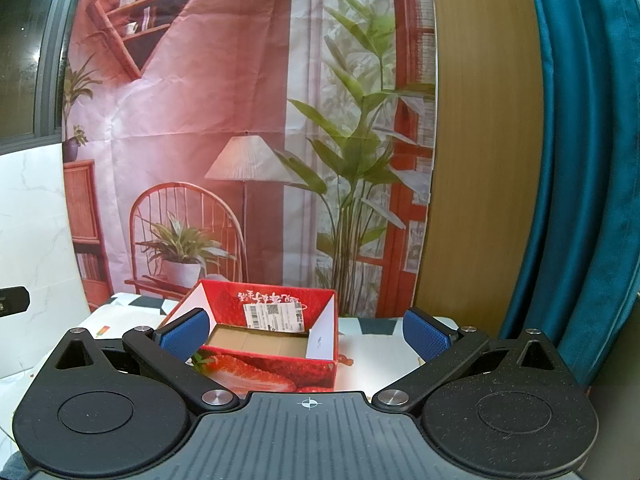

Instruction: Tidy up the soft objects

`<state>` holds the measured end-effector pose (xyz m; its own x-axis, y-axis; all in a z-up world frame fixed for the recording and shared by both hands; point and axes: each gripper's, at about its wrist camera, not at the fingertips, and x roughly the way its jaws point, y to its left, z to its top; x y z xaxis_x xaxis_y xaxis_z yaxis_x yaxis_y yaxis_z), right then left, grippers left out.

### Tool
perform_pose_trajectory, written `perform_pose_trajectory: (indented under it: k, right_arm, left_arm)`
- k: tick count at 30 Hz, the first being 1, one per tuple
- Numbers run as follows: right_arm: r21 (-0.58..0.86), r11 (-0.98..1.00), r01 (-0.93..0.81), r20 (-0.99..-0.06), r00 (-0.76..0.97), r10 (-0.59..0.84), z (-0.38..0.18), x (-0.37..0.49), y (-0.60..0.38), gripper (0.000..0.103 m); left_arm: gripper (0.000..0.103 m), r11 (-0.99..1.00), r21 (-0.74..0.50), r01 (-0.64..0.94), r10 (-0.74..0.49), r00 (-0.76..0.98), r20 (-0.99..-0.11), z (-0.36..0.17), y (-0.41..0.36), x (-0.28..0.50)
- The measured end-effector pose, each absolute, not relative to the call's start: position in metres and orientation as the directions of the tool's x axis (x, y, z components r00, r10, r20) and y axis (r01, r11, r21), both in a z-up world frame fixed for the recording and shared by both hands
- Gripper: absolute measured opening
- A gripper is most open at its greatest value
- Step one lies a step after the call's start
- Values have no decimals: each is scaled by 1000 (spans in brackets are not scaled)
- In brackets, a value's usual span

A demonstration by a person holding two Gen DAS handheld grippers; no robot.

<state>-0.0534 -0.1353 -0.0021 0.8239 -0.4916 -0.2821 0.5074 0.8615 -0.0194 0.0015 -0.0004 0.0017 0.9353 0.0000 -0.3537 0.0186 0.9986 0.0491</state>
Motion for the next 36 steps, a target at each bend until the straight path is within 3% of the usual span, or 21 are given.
perform_pose_trajectory:
  k: [36]
  right_arm:
    - [-14, 862, 506, -287, 824, -488, -2, -53, -136, 103]
  left_arm:
    - [103, 999, 50, 20, -1, 935, -354, -1, -1, 1]
